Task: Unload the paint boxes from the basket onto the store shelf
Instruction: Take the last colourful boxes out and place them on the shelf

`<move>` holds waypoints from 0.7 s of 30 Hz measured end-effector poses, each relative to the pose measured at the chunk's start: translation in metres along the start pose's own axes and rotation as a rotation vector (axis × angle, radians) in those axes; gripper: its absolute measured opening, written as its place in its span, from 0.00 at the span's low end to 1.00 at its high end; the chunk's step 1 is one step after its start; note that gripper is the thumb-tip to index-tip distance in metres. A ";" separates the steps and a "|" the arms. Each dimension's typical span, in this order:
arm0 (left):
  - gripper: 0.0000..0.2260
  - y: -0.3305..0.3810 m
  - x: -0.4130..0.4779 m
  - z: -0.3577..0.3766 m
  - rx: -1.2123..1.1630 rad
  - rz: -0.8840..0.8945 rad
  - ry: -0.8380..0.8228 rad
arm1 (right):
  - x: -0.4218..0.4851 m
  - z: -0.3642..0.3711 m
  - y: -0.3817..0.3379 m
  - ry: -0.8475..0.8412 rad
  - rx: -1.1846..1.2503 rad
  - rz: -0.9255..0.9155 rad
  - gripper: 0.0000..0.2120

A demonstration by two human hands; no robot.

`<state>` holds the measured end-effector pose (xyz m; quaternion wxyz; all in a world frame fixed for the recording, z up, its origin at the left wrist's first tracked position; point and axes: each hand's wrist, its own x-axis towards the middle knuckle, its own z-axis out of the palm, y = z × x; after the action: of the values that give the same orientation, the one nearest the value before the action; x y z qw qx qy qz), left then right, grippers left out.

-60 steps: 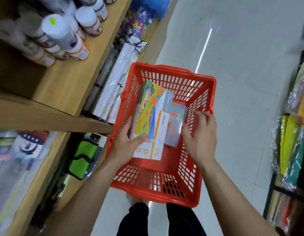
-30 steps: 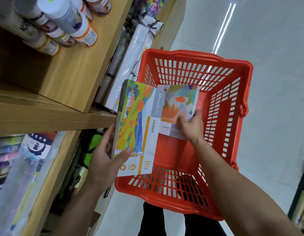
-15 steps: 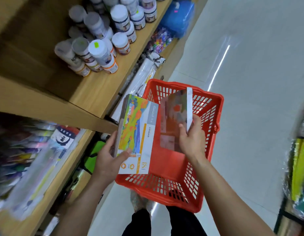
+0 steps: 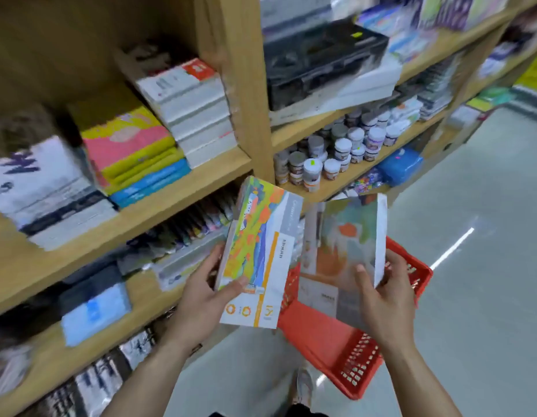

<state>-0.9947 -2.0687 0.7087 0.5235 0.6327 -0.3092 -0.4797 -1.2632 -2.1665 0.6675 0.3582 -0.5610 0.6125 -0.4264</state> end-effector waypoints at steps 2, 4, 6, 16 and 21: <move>0.31 0.015 -0.027 -0.027 0.008 0.057 0.053 | -0.019 0.009 -0.028 -0.034 0.021 -0.056 0.17; 0.31 0.029 -0.055 -0.056 0.024 0.104 0.110 | -0.041 0.021 -0.056 -0.072 0.037 -0.106 0.15; 0.32 0.040 -0.084 -0.088 0.020 0.132 0.171 | -0.065 0.034 -0.081 -0.112 0.064 -0.168 0.15; 0.26 0.052 -0.196 -0.237 -0.060 0.214 0.460 | -0.170 0.088 -0.161 -0.275 0.109 -0.345 0.12; 0.16 0.066 -0.183 -0.292 -0.096 0.186 0.556 | -0.200 0.106 -0.200 -0.344 0.139 -0.420 0.14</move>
<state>-0.7790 -1.8160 0.8217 0.6591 0.6833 -0.1875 -0.2520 -1.0667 -1.9819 0.8038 0.3981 -0.7140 0.3823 -0.4308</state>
